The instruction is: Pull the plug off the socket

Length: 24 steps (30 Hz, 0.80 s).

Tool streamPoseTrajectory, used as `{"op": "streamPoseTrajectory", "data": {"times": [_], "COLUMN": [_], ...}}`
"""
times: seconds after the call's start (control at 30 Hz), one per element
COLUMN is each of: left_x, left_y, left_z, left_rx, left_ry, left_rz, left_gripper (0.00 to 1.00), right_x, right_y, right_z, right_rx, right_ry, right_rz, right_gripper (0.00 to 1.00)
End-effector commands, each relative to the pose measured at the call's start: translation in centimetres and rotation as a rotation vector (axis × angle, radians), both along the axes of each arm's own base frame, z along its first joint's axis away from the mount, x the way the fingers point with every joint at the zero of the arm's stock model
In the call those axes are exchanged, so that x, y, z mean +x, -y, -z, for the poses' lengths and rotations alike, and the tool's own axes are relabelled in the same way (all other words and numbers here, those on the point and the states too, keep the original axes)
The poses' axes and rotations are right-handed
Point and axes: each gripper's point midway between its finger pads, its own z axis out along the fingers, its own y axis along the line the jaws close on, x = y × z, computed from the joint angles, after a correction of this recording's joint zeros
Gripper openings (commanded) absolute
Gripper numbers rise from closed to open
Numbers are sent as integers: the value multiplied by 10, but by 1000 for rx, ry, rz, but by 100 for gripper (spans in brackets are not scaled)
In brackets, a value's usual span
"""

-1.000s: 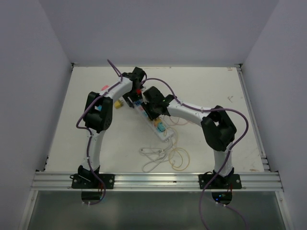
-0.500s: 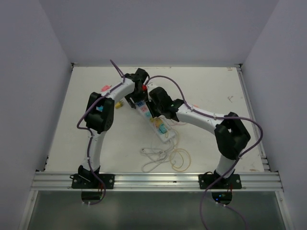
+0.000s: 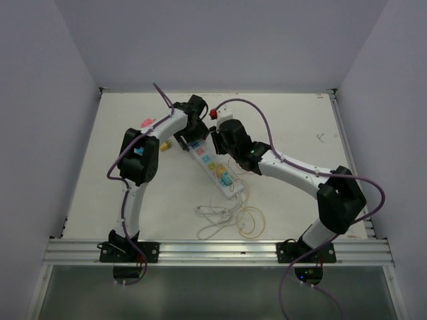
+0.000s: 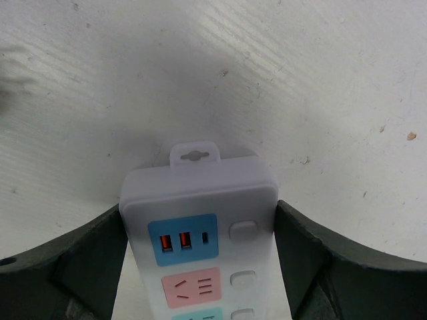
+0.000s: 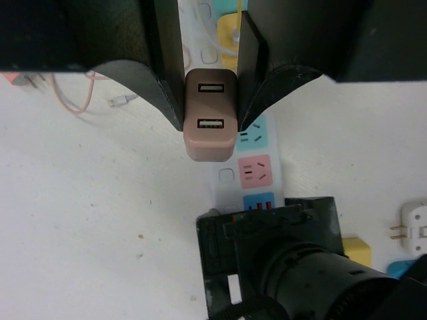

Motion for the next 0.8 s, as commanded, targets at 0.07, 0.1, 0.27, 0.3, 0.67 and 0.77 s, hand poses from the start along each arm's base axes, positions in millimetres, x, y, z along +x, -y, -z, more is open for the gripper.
{"op": "streamPoseTrajectory", "data": {"times": [0.07, 0.1, 0.27, 0.3, 0.67, 0.77], "left_x": [-33, -33, -32, -31, -24, -17], "left_y": [-35, -35, -35, -34, -39, -43], "left_z": [42, 41, 40, 40, 34, 31], "left_rx": [158, 157, 145, 143, 128, 137], "left_ry": [-155, -153, -150, -149, -139, -124], "left_rz": [2, 1, 4, 5, 4, 13], "left_gripper": [0, 0, 0, 0, 0, 0], "right_x": [18, 21, 31, 31, 31, 31], "right_y": [57, 67, 136, 145, 234, 233], "right_z": [-26, -24, 4, 5, 79, 94], "right_rx": [112, 125, 190, 208, 470, 544], "right_ry": [38, 30, -61, -70, -283, -343], "right_rz": [195, 223, 383, 401, 646, 628], "right_gripper": [0, 0, 0, 0, 0, 0]}}
